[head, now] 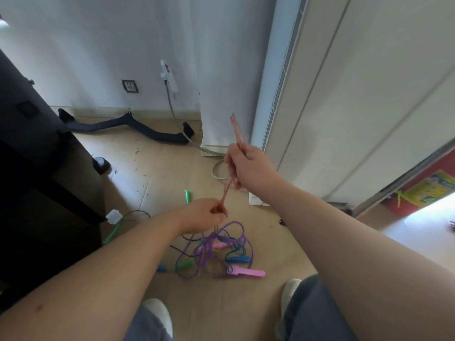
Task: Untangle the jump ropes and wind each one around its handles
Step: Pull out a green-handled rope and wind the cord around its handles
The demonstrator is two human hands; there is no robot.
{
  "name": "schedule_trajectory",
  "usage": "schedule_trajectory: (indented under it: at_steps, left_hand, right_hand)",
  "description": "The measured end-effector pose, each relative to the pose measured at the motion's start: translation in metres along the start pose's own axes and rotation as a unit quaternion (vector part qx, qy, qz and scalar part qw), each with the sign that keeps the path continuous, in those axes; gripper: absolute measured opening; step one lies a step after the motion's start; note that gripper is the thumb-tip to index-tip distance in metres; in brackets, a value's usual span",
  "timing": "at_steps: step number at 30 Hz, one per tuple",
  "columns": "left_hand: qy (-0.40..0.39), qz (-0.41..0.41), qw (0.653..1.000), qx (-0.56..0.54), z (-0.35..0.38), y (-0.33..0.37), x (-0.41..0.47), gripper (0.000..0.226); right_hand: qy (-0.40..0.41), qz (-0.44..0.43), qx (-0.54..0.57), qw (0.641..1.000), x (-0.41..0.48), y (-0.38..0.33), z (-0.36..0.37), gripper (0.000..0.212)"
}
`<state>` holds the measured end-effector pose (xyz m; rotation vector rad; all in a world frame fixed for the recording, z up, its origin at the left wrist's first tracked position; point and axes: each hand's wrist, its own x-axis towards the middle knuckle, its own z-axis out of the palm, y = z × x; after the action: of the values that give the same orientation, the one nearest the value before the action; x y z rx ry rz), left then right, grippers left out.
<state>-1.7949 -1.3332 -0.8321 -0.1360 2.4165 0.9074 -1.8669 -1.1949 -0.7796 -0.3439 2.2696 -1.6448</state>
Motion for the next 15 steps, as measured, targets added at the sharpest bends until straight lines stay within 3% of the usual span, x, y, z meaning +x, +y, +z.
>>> schedule_trajectory:
  at_steps: [3, 6, 8, 11, 15]
  left_hand:
    - [0.083, -0.005, 0.996, -0.023, -0.008, -0.012, 0.006, 0.019]
    - [0.139, 0.006, 0.983, -0.12, -0.015, -0.009, 0.003, 0.019]
    - [0.176, 0.025, 0.972, -0.155, -0.02, -0.001, -0.001, 0.022]
    - [0.231, 0.054, 0.942, -0.239, -0.028, 0.019, -0.008, 0.024]
    - [0.216, 0.095, 0.897, -0.374, -0.031, 0.049, -0.023, 0.025]
  right_hand:
    - [0.005, -0.039, -0.162, 0.986, -0.002, 0.002, -0.014, 0.037]
    - [-0.091, -0.03, -0.315, 0.944, -0.008, 0.007, -0.024, 0.038]
    - [-0.165, 0.006, -0.376, 0.912, -0.013, 0.012, -0.026, 0.053]
    - [-0.211, 0.029, -0.409, 0.887, -0.019, 0.016, -0.027, 0.083]
    - [-0.187, -0.009, -0.377, 0.907, -0.027, 0.012, -0.02, 0.06]
